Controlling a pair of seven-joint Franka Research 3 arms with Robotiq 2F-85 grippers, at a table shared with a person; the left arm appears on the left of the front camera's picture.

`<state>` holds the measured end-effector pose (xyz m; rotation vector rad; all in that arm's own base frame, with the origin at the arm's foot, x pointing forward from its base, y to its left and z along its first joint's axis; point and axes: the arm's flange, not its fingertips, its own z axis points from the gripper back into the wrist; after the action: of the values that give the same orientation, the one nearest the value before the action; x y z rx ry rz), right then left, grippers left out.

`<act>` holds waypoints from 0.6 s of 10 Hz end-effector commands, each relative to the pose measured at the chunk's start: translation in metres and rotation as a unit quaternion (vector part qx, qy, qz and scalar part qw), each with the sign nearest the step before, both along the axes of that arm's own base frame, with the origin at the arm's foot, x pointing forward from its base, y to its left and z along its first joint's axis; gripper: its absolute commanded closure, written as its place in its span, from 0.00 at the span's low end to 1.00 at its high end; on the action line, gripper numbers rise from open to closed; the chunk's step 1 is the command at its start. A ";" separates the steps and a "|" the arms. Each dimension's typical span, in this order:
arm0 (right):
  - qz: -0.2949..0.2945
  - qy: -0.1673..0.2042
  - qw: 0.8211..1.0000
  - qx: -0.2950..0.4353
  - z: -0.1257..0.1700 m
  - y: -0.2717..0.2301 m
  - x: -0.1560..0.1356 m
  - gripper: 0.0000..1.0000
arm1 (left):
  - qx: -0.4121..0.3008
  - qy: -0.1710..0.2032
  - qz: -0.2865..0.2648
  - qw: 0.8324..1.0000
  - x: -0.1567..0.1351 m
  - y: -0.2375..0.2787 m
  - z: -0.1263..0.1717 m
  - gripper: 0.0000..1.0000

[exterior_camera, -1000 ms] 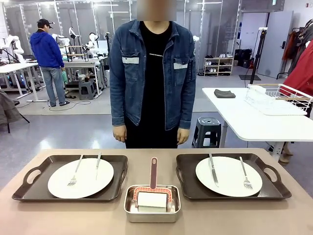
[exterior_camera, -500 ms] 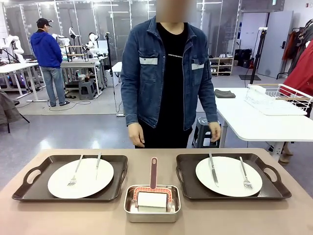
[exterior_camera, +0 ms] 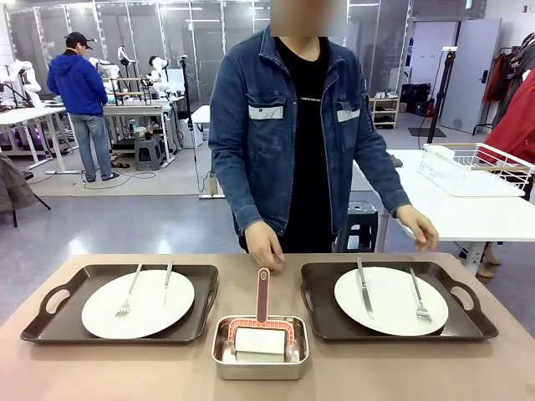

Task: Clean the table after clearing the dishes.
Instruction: When the left (or right) Handle tray is removed, use the left hand (or right hand) to clean the left (or right) side of the table with the Lint Roller.

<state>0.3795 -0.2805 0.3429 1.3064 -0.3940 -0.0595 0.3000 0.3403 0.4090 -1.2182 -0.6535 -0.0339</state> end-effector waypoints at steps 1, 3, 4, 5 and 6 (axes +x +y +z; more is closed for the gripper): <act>0.002 -0.002 1.000 0.005 0.003 0.000 -0.002 0.00 | -0.001 0.000 -0.001 1.000 -0.004 0.001 0.001 0.00; 0.002 -0.002 1.000 0.005 0.003 0.000 -0.002 0.00 | -0.001 0.000 -0.001 1.000 -0.004 0.001 0.001 0.00; 0.002 -0.002 1.000 0.005 0.003 0.000 -0.002 0.00 | -0.001 0.000 -0.001 1.000 -0.004 0.001 0.001 0.00; 0.002 -0.002 1.000 0.005 0.003 0.000 -0.002 0.00 | -0.001 0.000 -0.001 1.000 -0.004 0.001 0.001 0.00; 0.002 -0.002 1.000 0.005 0.003 0.000 -0.002 0.00 | -0.001 0.000 -0.001 1.000 -0.004 0.001 0.001 0.00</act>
<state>0.3795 -0.2805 0.3429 1.3065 -0.3940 -0.0594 0.3000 0.3403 0.4090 -1.2182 -0.6534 -0.0339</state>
